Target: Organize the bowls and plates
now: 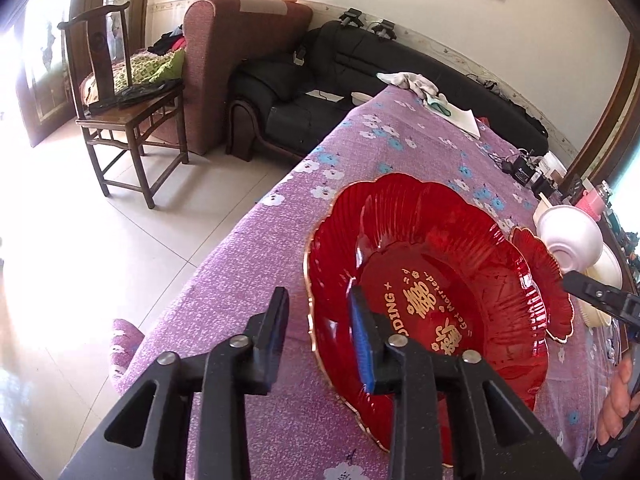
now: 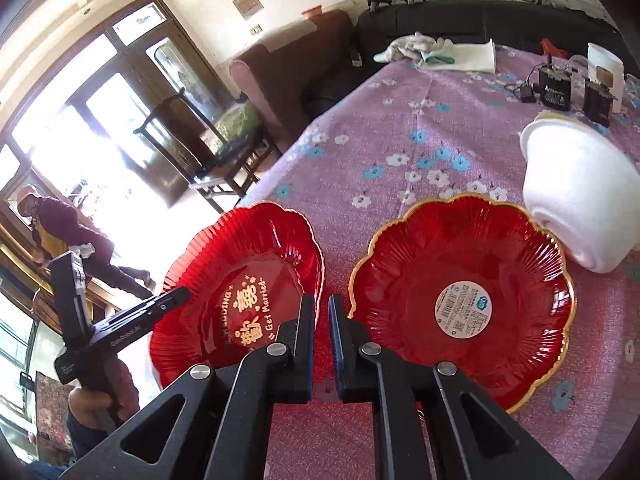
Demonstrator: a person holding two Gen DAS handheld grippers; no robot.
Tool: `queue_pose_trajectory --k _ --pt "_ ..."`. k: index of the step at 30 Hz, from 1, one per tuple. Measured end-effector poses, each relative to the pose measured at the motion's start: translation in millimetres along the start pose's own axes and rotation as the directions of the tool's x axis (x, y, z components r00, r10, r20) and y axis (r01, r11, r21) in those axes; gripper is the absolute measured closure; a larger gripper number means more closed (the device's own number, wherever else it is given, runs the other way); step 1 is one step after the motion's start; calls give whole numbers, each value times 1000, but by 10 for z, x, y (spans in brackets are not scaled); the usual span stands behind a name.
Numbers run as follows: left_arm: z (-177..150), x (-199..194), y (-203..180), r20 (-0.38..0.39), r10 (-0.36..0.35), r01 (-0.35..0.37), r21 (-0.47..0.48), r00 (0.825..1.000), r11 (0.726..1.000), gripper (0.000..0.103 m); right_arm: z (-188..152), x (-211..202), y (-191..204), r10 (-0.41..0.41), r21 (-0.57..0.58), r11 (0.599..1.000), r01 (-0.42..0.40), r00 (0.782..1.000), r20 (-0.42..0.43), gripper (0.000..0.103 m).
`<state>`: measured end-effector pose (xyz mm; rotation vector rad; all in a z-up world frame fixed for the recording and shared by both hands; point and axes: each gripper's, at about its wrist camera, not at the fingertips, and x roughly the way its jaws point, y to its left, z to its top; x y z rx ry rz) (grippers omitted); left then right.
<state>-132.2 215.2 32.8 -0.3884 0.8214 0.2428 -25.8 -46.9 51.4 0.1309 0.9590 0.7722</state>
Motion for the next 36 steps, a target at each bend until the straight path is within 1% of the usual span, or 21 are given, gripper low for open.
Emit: queue_pose_trajectory --k 4,8,10,17,19,21,24,28,30,32,33,34,36 --pt "1 -98 64 23 16 -15 -14 1000 1000 69 -32 -215 18 37 -3 999 -37 998 60 93" --pt "17 -239 70 59 21 -20 -16 998 1000 68 -68 -324 -35 73 20 997 -75 994 83 93" --pt "26 -302 51 74 19 -18 -10 997 1000 67 -98 -363 -60 75 32 996 -78 993 89 91" --pt "42 -481 -154 109 -14 11 34 994 999 65 -212 -480 -131 116 73 989 -126 985 124 91" --pt "44 -510 -217 113 -23 18 48 993 999 65 -247 -498 -142 147 80 984 -158 981 126 91" --pt "51 -545 -294 118 -31 24 63 993 998 65 -286 -532 -159 153 97 981 -168 978 138 91" --pt "49 -594 -404 122 -48 38 88 991 995 64 -320 -574 -187 193 114 971 -211 970 150 91" --pt "35 -631 -540 122 -63 49 120 991 992 63 -352 -641 -224 189 130 969 -210 970 155 90" --pt "32 -635 -620 117 -72 56 133 991 989 62 -367 -679 -275 179 146 968 -203 970 163 81" --pt "23 -636 -715 110 -79 62 155 991 986 61 -387 -734 -337 157 163 969 -187 971 178 51" --pt "11 -639 -747 109 -83 64 164 991 984 60 -397 -764 -357 147 166 970 -180 971 190 46" --pt "5 -638 -805 106 -87 67 178 991 982 59 -398 -776 -381 142 166 971 -175 971 195 43" --pt "-13 -634 -889 100 -96 75 197 990 978 58 -404 -835 -415 119 168 974 -154 972 205 43"
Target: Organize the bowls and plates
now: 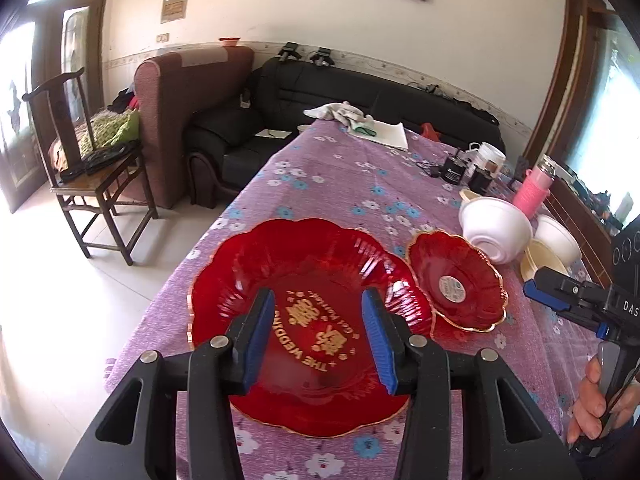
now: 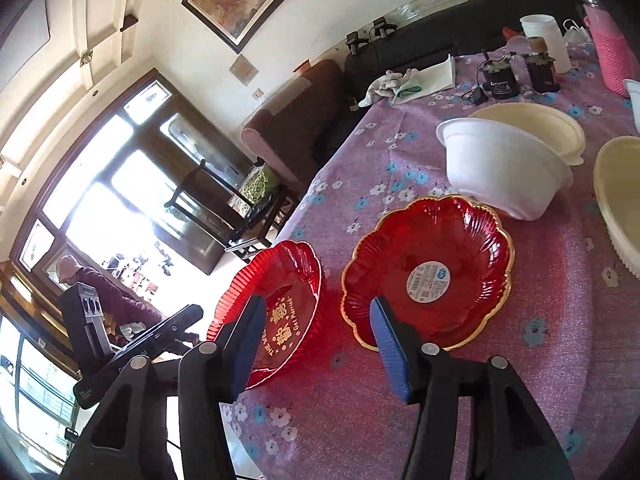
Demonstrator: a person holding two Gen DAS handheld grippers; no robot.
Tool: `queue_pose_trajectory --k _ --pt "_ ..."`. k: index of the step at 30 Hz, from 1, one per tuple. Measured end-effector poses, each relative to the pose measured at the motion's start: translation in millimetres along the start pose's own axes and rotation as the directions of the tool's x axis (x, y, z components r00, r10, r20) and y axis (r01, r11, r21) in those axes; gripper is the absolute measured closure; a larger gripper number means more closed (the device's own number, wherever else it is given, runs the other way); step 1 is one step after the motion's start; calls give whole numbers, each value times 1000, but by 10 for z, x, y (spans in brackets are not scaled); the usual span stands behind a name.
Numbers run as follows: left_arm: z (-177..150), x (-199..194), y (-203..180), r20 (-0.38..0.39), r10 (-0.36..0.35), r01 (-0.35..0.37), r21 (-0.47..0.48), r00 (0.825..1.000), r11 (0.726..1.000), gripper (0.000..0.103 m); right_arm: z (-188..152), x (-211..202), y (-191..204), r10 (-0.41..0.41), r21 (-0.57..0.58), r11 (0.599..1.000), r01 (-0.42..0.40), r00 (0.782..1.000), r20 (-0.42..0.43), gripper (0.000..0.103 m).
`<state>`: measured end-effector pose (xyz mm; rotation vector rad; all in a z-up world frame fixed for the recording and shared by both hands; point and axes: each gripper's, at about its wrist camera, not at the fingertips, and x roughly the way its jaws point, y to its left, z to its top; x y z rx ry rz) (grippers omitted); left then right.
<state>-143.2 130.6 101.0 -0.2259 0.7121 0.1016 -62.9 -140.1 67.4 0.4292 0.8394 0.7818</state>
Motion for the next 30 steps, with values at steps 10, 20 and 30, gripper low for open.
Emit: queue_pose_trajectory --k 10,20,30 --pt "-33 157 -509 -55 -51 56 100 997 993 55 -67 -175 -171 -43 -2 999 43 999 5 32" --pt "-73 411 -1038 -122 -82 106 201 989 974 50 -128 -363 -483 -183 25 983 182 983 27 30" --pt "-37 650 -1277 -172 -76 117 244 982 963 50 -140 -424 -775 -212 86 973 212 977 -9 30"
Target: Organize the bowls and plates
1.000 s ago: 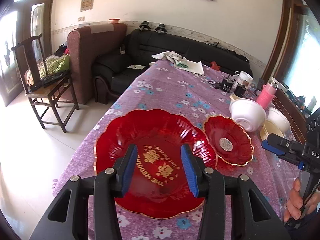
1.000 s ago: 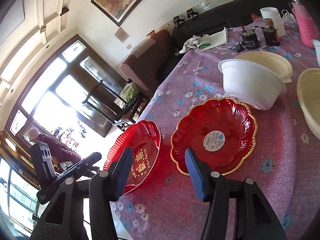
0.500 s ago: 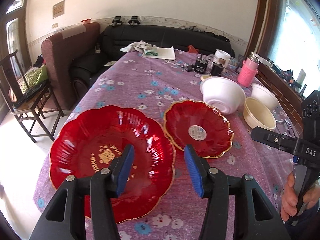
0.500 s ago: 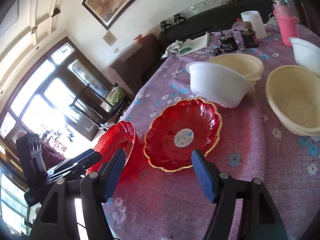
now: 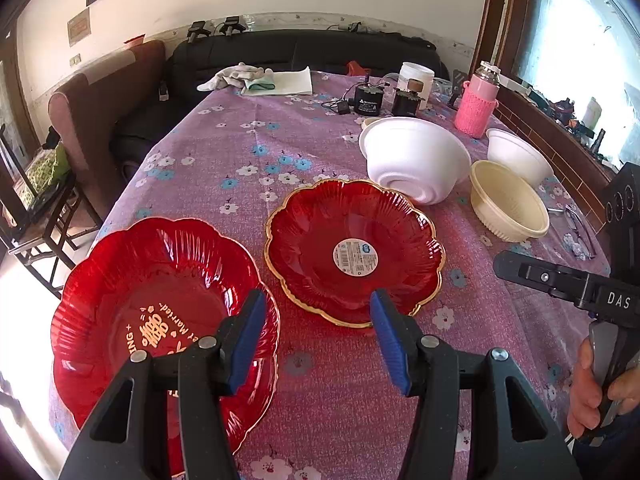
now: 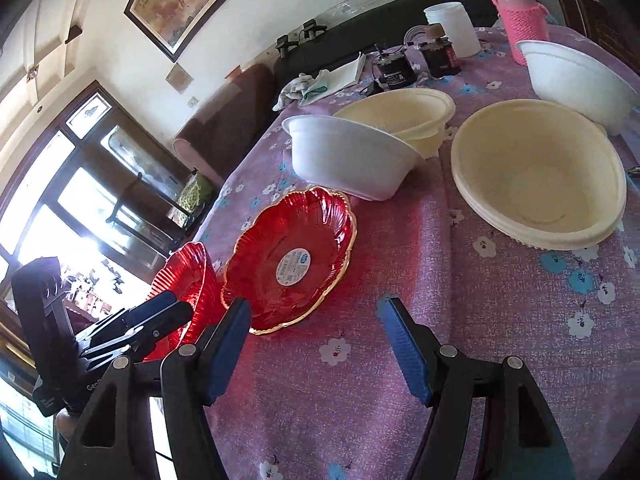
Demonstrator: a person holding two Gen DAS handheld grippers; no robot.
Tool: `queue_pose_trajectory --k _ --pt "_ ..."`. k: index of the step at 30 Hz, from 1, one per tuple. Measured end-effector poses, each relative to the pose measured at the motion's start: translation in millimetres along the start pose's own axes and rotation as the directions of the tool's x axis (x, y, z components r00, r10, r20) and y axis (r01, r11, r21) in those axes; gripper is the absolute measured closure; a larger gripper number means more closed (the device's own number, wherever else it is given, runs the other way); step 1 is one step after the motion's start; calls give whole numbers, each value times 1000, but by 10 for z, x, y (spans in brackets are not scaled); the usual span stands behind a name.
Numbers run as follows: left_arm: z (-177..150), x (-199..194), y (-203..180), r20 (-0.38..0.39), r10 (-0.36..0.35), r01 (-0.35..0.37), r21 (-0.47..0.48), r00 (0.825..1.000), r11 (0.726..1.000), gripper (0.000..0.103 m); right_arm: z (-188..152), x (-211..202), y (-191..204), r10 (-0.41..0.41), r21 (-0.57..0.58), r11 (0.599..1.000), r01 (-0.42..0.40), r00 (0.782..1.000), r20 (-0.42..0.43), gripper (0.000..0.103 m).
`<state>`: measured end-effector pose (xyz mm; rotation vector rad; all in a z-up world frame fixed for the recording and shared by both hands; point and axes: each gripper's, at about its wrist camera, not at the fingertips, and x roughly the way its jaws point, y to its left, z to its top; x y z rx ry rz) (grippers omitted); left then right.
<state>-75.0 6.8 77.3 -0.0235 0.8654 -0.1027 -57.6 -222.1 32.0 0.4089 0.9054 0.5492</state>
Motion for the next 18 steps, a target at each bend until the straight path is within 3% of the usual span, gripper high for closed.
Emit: queue_pose_trajectory --k 8,16,18 --pt "149 115 96 -30 -8 8 4 1000 1000 49 18 30 2 -27 -5 1000 27 999 -21 30" --pt "497 345 245 -82 -26 25 -8 996 1000 50 61 11 -92 45 70 997 -42 998 -36 30" --pt "558 451 253 -102 -14 14 -8 995 1000 54 93 15 -103 57 79 995 -54 998 -35 30"
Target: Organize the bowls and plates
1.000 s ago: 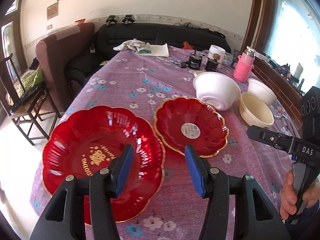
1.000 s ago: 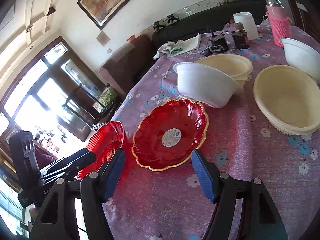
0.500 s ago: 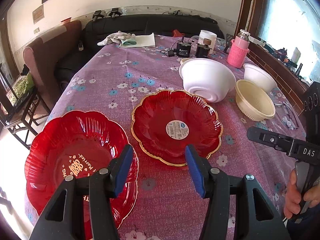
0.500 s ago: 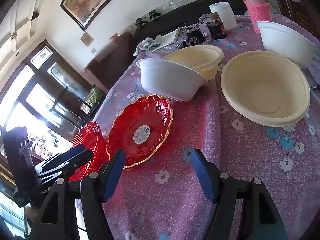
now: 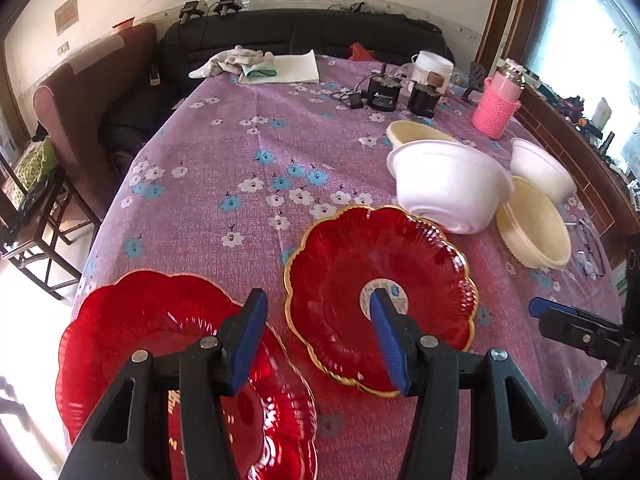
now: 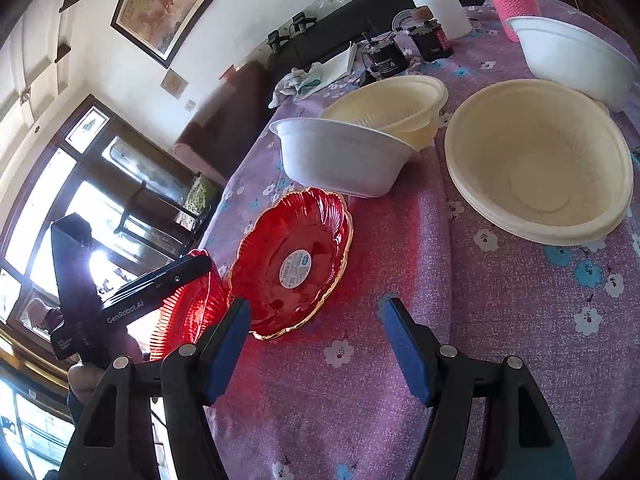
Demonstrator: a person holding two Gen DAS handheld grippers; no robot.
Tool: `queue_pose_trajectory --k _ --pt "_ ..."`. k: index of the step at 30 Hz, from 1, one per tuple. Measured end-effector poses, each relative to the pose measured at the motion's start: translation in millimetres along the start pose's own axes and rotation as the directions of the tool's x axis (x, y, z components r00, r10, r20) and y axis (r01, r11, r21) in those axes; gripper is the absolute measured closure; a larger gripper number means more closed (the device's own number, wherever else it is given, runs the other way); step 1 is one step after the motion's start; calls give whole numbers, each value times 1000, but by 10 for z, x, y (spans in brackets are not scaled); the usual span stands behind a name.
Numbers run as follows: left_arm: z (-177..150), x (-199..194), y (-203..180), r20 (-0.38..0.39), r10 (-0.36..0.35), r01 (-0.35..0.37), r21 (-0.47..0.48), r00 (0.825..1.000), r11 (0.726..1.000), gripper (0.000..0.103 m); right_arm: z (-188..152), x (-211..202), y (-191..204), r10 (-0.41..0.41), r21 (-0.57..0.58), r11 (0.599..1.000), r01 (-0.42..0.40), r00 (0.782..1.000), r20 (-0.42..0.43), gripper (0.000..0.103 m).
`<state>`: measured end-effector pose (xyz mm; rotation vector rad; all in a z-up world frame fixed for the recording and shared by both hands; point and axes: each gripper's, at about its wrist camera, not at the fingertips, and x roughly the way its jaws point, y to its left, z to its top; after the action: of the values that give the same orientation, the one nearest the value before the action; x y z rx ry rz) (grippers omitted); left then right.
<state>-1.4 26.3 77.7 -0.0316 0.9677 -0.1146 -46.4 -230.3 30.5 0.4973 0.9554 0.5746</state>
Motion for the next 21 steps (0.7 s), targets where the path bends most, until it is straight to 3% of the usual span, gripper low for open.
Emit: queue_pose_trajectory --k 3,6,10,19,21 --pt "98 170 10 -40 10 -10 -2 999 1000 64 28 49 24 3 -1 1000 -3 1000 -6 30" --pt "188 295 28 -63 28 -28 0 998 1000 64 46 157 1 7 27 1000 -6 999 -34 34" --pt "244 385 85 -80 30 -31 -15 996 999 64 40 276 13 8 31 1000 -6 998 -65 60" --pt "277 605 167 -135 23 -29 -38 991 999 66 50 468 36 -9 42 999 14 995 -103 60" --pt "278 642 165 -146 19 -25 -41 989 999 84 60 515 26 -7 49 999 13 994 -110 61"
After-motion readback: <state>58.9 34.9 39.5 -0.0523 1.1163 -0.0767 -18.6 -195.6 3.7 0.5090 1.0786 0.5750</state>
